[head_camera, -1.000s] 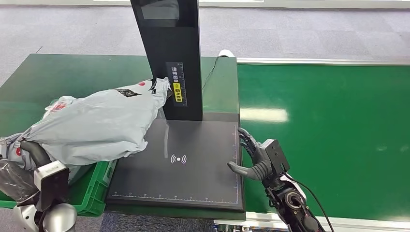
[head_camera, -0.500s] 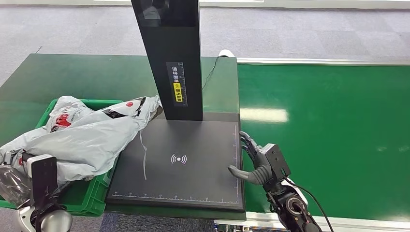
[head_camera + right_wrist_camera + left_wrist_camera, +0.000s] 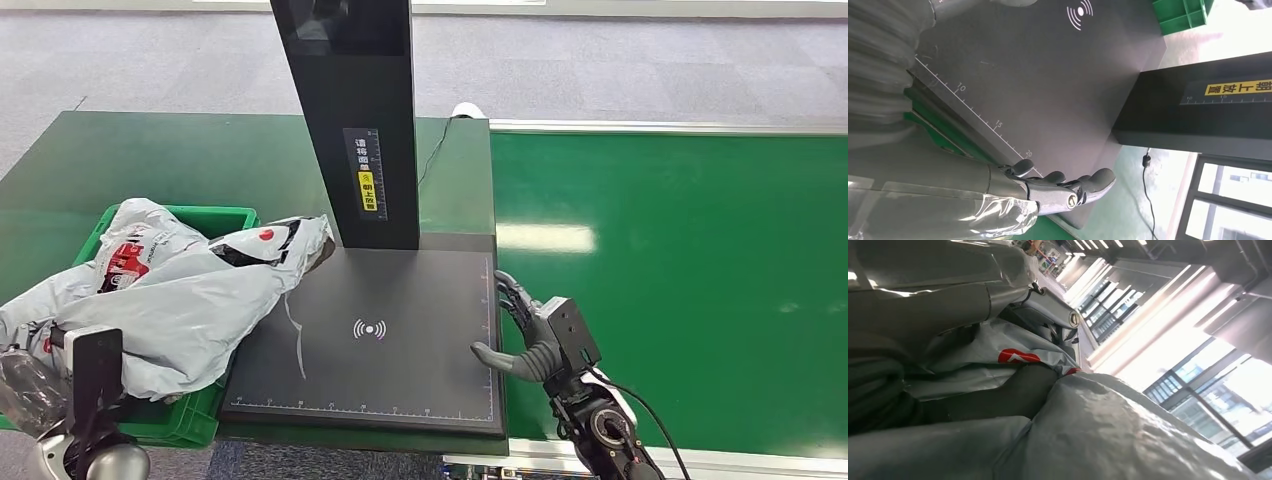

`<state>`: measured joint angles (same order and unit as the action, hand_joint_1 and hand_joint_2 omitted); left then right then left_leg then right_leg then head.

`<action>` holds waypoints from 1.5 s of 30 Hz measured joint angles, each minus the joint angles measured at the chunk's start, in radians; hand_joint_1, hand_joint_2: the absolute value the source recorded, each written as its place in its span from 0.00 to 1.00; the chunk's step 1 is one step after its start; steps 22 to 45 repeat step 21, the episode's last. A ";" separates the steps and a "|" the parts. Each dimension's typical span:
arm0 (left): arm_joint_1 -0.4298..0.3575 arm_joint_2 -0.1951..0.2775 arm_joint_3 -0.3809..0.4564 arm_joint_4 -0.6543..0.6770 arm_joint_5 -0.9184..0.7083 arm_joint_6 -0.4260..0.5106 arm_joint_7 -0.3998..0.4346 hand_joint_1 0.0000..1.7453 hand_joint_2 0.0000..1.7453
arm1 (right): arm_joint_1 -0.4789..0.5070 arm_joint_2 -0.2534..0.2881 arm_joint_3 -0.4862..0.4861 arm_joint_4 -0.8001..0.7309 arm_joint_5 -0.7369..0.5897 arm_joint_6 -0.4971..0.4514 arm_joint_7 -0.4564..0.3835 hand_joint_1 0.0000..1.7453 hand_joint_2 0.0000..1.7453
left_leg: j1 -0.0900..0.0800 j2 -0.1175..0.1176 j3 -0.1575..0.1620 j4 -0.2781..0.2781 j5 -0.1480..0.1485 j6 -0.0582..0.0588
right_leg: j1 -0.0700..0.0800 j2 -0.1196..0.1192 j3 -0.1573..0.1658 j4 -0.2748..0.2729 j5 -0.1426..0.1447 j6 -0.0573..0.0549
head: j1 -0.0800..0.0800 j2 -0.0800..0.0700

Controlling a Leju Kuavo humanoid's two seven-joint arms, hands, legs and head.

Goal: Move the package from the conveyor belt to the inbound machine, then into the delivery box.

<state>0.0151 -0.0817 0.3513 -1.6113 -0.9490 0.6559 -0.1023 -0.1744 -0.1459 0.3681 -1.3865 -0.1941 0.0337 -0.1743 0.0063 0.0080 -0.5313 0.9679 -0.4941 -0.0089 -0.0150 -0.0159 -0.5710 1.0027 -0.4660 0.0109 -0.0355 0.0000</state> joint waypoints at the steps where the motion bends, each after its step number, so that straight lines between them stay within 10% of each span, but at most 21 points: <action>1: 0.000 0.003 0.002 0.006 -0.011 0.000 0.016 1.00 1.00 | 0.000 0.000 -0.001 -0.001 0.001 0.000 0.001 0.00 1.00 | 0.000 0.000 0.000 0.000 0.000 0.000 | 0.000 0.000 0.000 0.000 0.000 0.000 | 0.000 0.000; 17: -0.189 0.110 0.221 0.257 -0.081 0.006 -0.051 1.00 1.00 | -0.004 0.016 0.003 -0.005 0.007 0.011 0.010 0.00 1.00 | 0.002 0.000 0.001 0.000 0.001 -0.001 | 0.002 0.000 0.001 0.000 0.000 0.000 | 0.000 0.000; 45: -0.213 0.125 0.239 0.289 -0.113 0.006 -0.039 1.00 1.00 | -0.008 0.017 0.006 -0.005 0.009 0.012 0.011 0.00 1.00 | 0.001 0.000 0.001 0.000 0.001 -0.001 | 0.002 0.000 0.001 0.000 0.000 0.000 | 0.000 0.000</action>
